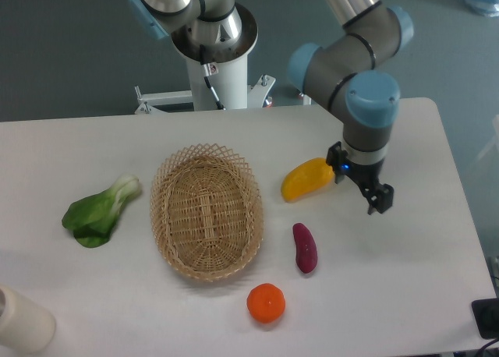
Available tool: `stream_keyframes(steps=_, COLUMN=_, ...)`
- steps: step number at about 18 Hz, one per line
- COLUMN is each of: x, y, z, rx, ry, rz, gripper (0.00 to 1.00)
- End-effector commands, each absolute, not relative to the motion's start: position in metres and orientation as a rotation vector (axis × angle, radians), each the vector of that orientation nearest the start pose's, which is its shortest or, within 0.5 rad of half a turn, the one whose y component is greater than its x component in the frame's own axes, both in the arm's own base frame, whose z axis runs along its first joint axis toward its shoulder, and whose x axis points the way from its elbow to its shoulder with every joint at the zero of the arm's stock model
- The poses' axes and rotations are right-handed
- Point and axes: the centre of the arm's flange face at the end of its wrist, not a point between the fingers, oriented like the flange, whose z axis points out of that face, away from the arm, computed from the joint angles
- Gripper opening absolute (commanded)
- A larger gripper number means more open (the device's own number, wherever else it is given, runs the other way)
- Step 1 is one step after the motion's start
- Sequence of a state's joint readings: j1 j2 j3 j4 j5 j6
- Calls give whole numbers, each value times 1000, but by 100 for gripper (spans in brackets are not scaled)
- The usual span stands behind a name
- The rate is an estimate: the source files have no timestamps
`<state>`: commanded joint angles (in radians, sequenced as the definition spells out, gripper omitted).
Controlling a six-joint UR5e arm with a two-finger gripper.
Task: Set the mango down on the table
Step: 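Lift the open gripper up and away from the mango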
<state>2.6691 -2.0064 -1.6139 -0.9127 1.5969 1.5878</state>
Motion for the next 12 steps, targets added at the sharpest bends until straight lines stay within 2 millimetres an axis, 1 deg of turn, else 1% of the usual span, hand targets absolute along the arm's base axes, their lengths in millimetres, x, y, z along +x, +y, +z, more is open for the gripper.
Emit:
stream_keyframes(steps=2, x=-519, y=412, z=291, rx=-3023, ry=721, rz=300, gripper=100)
stream_keyframes(steps=5, x=-522, y=416, z=296, rx=-3014, ry=712, rz=277, gripper=100)
stream_keyframes(steps=8, x=-530, y=421, z=299, rx=-3031, ry=620, rz=235, gripper=100)
stream_keyframes(steps=12, x=-532, y=425, z=299, rx=-3034, ry=620, rz=221, gripper=100)
